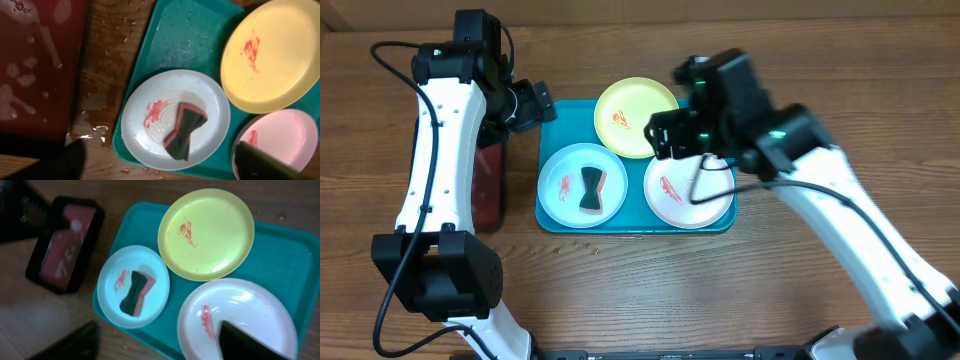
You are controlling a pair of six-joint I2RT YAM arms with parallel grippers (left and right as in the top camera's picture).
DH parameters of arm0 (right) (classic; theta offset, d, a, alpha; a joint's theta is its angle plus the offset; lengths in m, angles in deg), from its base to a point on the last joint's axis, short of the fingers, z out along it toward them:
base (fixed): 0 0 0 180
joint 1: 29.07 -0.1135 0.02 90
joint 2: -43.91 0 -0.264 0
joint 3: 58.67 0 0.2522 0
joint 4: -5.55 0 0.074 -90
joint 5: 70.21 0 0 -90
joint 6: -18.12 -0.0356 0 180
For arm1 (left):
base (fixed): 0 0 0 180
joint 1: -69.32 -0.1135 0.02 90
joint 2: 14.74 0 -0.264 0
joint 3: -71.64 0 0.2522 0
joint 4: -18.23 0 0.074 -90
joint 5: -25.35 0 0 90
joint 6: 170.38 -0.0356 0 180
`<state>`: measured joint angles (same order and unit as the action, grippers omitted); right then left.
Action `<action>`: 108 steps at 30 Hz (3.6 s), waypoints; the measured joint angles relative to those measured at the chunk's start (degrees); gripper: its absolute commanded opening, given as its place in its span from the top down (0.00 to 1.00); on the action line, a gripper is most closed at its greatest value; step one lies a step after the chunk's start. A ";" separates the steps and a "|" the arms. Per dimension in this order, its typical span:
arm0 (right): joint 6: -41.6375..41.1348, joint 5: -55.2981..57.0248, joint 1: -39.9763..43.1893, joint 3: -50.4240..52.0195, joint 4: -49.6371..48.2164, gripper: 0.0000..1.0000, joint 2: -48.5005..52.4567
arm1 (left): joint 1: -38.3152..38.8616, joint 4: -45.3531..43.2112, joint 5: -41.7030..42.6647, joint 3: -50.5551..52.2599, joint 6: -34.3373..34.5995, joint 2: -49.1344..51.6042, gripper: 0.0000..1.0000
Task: Clean dirty plates on tray and stack at the side
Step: 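Move the right gripper to the light blue plate's rim, then grasp the sponge again with the left gripper on the plate, then hold the plate rim with right gripper and scrub with left sponge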
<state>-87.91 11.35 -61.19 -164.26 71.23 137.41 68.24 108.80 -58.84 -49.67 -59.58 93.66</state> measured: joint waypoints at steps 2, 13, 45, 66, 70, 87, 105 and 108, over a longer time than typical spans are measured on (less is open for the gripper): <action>-2.56 1.42 -1.33 -0.09 -2.80 0.47 3.45 | 0.00 0.72 -0.02 0.00 -0.28 0.00 0.30; -7.98 4.20 -4.55 -0.11 -12.04 0.43 21.55 | 0.37 0.81 -0.02 0.00 -0.61 0.00 0.00; -13.73 0.79 -7.04 -0.09 -9.18 0.80 30.71 | 1.11 -13.11 6.21 20.50 -4.09 0.13 0.20; -14.69 -0.61 -7.04 1.05 -9.42 0.89 30.77 | 8.50 -26.58 12.70 34.23 -6.95 0.28 0.38; -14.88 -0.74 -7.04 1.22 -9.49 0.90 30.77 | 8.50 -27.32 12.68 34.23 -7.30 0.28 0.38; -15.26 -0.79 -7.04 1.25 -9.66 0.89 31.21 | 12.00 -28.22 7.93 34.34 -5.31 1.18 0.60; -15.28 -1.22 -7.08 1.27 -9.97 0.90 31.30 | 11.80 -25.88 -8.48 32.98 -2.38 4.26 0.96; -15.26 -1.20 -7.15 1.27 -9.94 0.90 31.30 | 11.28 -26.82 -17.33 32.92 -0.48 4.37 0.96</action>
<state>-103.17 10.14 -68.34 -162.99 61.28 168.70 79.52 81.98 -76.18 -16.75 -60.07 98.04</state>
